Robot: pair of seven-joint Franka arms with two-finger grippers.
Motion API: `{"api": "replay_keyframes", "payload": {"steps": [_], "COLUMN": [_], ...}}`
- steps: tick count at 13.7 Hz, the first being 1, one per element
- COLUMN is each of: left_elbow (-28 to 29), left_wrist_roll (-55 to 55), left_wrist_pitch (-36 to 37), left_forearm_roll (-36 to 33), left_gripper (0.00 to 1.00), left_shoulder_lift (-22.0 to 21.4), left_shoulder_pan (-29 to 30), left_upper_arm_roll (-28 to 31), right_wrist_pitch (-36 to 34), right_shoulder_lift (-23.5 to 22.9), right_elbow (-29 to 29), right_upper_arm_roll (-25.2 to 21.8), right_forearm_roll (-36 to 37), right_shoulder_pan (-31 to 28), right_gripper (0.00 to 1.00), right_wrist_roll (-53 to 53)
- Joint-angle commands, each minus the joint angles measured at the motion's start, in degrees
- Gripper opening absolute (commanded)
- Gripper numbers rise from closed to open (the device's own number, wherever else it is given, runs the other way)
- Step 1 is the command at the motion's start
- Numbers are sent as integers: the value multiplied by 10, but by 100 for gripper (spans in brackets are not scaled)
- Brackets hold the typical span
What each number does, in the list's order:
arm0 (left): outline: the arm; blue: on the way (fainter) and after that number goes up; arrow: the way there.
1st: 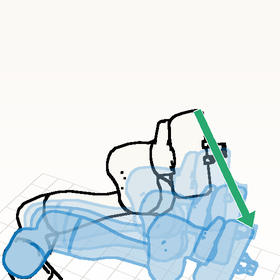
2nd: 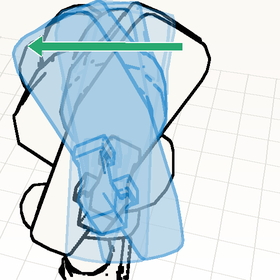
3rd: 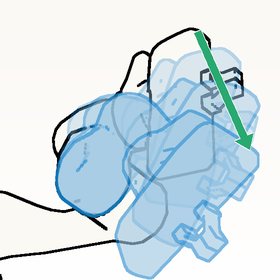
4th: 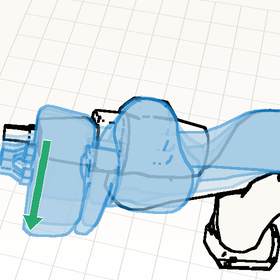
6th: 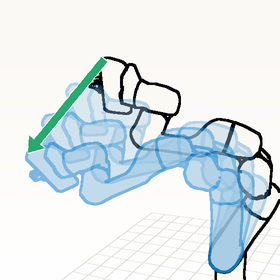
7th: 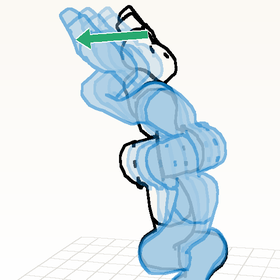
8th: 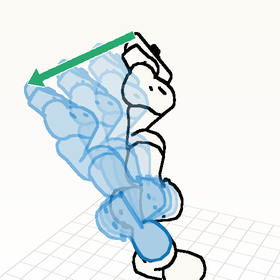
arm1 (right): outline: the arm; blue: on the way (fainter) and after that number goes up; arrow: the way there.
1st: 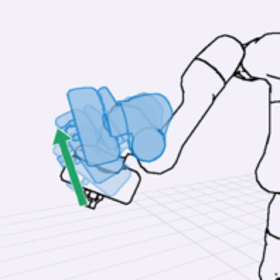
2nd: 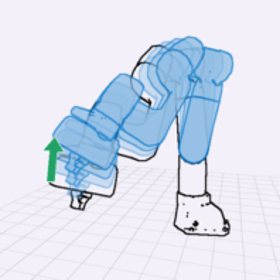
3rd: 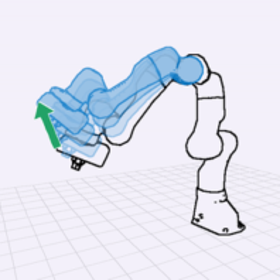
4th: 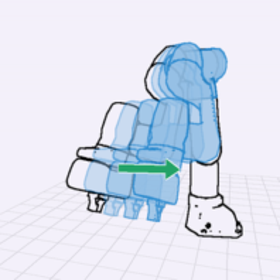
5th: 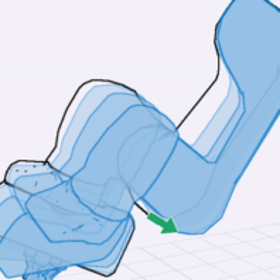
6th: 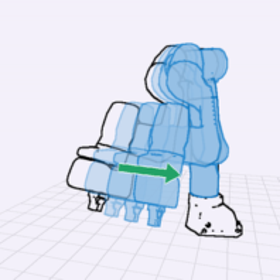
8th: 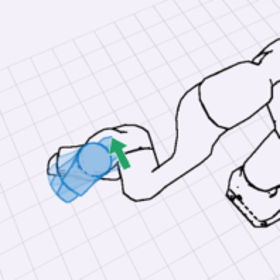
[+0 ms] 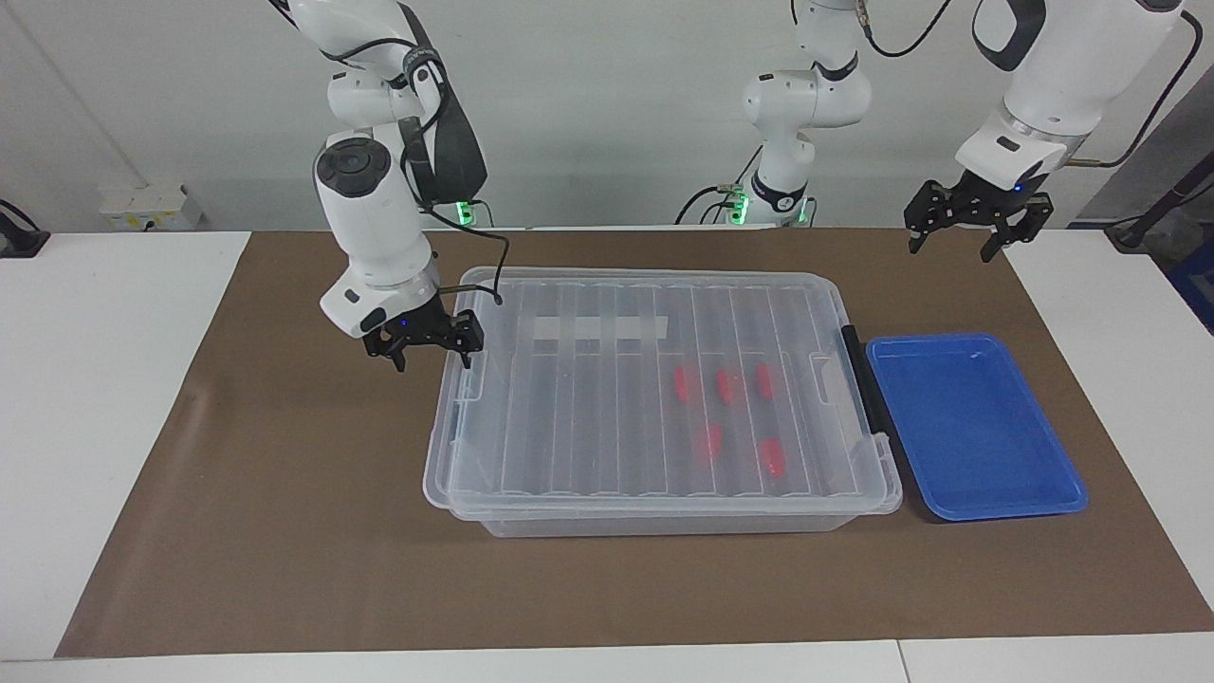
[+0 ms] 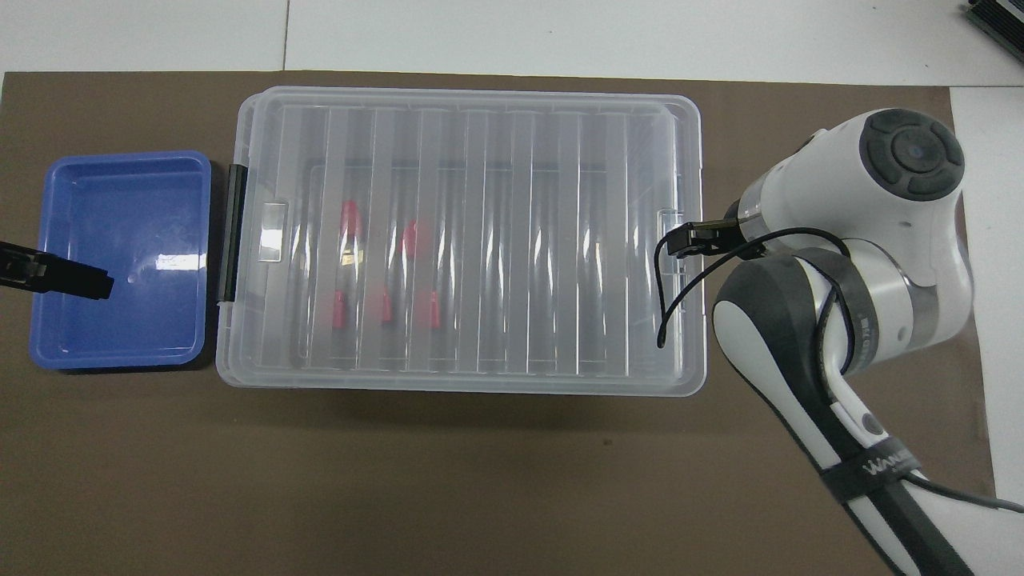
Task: Place red block in blue tray from box
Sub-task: 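Slide the clear lid away from the blue tray with the right gripper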
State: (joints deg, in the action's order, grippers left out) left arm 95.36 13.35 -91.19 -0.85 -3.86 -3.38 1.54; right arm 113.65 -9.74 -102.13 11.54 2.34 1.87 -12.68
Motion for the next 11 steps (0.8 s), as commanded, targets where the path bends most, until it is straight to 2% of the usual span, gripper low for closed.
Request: {"api": "replay_keyframes", "payload": {"steps": [1, 11], "left_elbow": [10, 4], "left_wrist_roll": [5, 3], "left_wrist_pitch": [1, 2], "left_forearm_roll": [-6, -6], "left_gripper": [100, 100], "left_shoulder_lift": [-9, -11], "left_shoulder_pan": [7, -4], "left_upper_arm_roll": [-4, -8], "right_wrist_pitch": [-10, -28], "right_shoulder_lift": [6, 7], "right_elbow": [-5, 1], "right_upper_arm_roll": [-2, -94], "right_forearm_roll": [7, 6], "right_shoulder_pan": [-9, -8], "right_gripper": [100, 99], "right_wrist_roll": [35, 238]}}
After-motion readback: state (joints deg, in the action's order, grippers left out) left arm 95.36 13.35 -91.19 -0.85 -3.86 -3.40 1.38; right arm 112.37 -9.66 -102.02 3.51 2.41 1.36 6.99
